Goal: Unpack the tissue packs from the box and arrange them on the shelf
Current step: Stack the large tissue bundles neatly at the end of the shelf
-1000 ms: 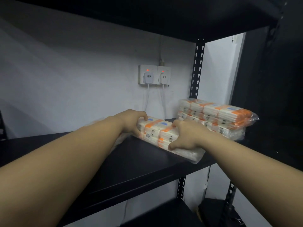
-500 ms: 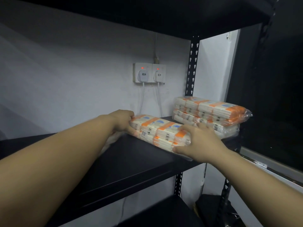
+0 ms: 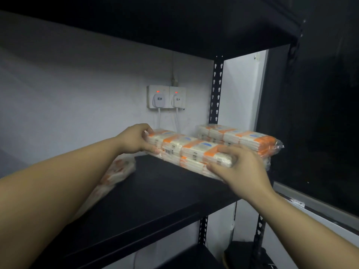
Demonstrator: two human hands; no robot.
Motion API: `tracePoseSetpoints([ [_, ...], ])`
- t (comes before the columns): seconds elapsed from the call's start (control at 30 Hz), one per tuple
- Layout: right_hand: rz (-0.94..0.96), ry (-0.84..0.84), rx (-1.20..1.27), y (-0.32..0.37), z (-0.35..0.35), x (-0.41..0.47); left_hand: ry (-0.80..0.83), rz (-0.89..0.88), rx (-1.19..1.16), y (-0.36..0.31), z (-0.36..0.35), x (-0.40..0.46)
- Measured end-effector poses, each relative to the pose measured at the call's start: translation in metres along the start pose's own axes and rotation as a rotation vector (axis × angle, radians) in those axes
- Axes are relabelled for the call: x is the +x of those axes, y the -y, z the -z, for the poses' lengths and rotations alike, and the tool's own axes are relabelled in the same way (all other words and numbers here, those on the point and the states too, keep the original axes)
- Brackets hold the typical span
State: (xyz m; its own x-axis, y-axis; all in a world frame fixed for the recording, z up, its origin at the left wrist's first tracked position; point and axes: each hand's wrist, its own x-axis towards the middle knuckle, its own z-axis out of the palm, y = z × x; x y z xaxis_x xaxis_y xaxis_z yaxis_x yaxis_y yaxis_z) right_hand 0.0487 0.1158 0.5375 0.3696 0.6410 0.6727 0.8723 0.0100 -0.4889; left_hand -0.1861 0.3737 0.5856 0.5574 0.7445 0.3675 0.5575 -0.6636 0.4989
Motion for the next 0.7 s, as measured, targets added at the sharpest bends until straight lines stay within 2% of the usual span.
tracePoseSetpoints([
  [0.33, 0.065, -0.189, -0.090, -0.023, 0.079, 0.077, -0.147, -0.111, -0.410, -0.081, -0.005, 0.068],
  [0.7, -0.044, -0.162, -0.242, -0.077, 0.096, 0.138, -0.116, -0.124, -0.551, -0.117, -0.072, 0.177],
])
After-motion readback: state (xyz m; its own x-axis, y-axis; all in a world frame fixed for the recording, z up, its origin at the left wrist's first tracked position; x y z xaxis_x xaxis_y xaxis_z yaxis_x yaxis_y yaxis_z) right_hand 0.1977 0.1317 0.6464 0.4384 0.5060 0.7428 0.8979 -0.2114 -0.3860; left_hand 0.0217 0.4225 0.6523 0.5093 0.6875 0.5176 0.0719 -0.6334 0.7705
